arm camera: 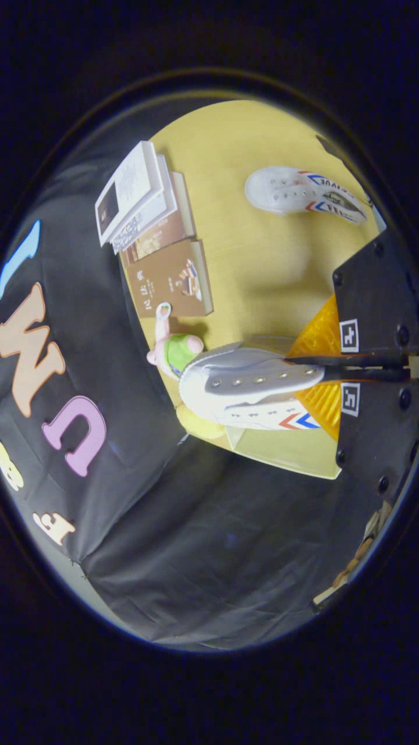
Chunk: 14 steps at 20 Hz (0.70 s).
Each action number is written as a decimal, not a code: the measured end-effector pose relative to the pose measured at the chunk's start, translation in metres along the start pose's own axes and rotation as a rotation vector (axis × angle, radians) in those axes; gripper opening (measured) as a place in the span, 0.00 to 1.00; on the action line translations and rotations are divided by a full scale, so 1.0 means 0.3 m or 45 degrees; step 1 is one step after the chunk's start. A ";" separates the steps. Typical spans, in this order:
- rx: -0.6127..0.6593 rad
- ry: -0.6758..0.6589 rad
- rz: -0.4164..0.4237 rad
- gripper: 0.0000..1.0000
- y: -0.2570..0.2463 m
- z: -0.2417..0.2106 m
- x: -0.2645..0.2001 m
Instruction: Open the storage box then place both shoes into the box .Put the left shoe in first, then the right shoe, with the right side of both shoes facing outward in a uniform manner.
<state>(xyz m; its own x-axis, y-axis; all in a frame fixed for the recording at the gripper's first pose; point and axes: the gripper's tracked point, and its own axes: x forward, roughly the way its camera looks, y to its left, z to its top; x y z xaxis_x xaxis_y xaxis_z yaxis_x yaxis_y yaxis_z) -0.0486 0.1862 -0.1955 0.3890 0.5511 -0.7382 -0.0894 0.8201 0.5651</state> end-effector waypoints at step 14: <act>-0.123 0.154 0.007 0.05 0.317 -0.218 0.312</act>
<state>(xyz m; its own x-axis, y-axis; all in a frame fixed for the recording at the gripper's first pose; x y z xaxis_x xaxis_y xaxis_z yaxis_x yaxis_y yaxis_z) -0.0808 0.3259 -0.2350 0.2759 0.5651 -0.7776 -0.1812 0.8250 0.5353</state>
